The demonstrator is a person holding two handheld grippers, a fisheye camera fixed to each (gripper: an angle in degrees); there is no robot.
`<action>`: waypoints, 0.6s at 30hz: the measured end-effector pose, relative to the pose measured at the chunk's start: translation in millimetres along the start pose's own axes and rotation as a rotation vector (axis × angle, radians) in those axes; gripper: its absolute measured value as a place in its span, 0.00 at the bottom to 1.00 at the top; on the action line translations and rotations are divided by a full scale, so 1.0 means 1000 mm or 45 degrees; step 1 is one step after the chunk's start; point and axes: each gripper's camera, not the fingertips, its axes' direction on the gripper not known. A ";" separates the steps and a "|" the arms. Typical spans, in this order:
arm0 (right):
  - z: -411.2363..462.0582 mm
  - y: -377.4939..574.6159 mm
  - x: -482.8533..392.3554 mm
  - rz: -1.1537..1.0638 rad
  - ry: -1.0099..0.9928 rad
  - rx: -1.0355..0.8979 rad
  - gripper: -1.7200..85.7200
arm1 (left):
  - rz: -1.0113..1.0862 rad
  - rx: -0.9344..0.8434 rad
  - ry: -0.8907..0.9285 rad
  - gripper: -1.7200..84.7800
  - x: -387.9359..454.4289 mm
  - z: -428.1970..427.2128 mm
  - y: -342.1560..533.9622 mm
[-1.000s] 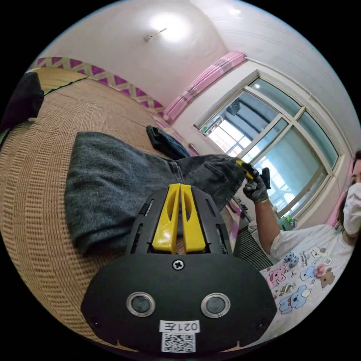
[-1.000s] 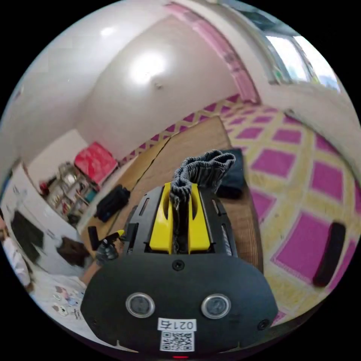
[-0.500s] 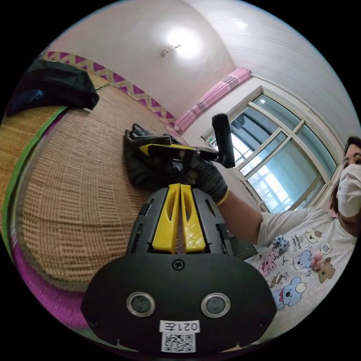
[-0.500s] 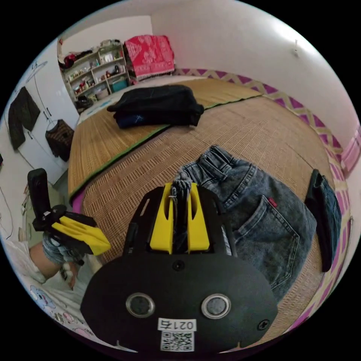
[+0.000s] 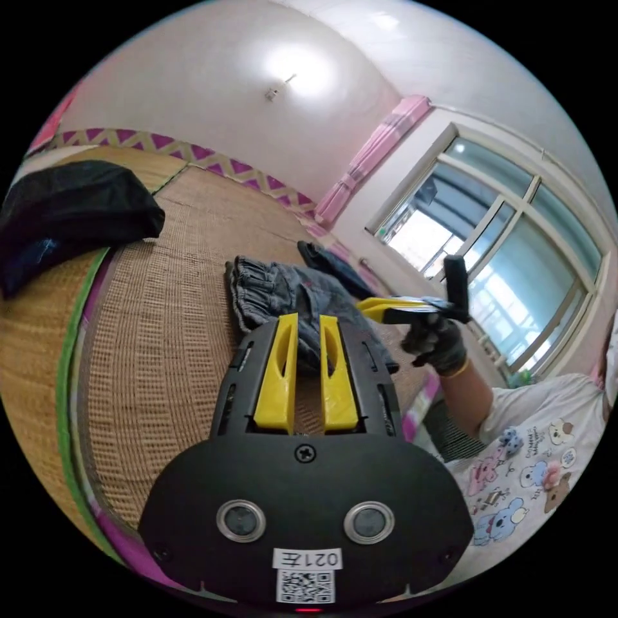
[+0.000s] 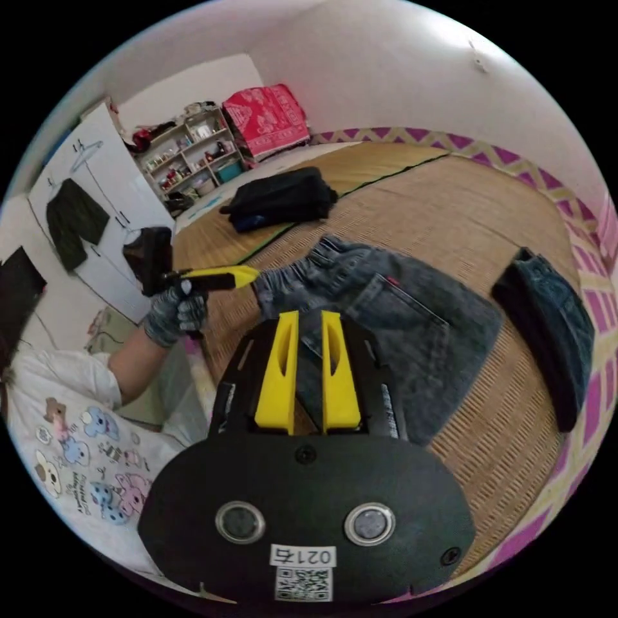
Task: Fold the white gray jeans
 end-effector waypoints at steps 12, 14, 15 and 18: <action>0.010 0.081 0.083 0.172 0.108 -0.011 0.08 | -0.132 0.021 -0.020 0.02 -0.045 0.021 -0.019; -0.008 0.084 0.125 0.356 0.064 0.122 0.11 | -0.243 0.070 0.053 0.04 -0.066 0.020 -0.029; -0.013 0.087 0.156 0.470 -0.004 0.185 0.13 | -0.267 0.036 0.071 0.06 -0.072 0.025 -0.034; 0.003 0.090 0.225 0.675 -0.214 0.181 0.16 | -0.353 -0.154 0.160 0.15 -0.100 0.063 -0.050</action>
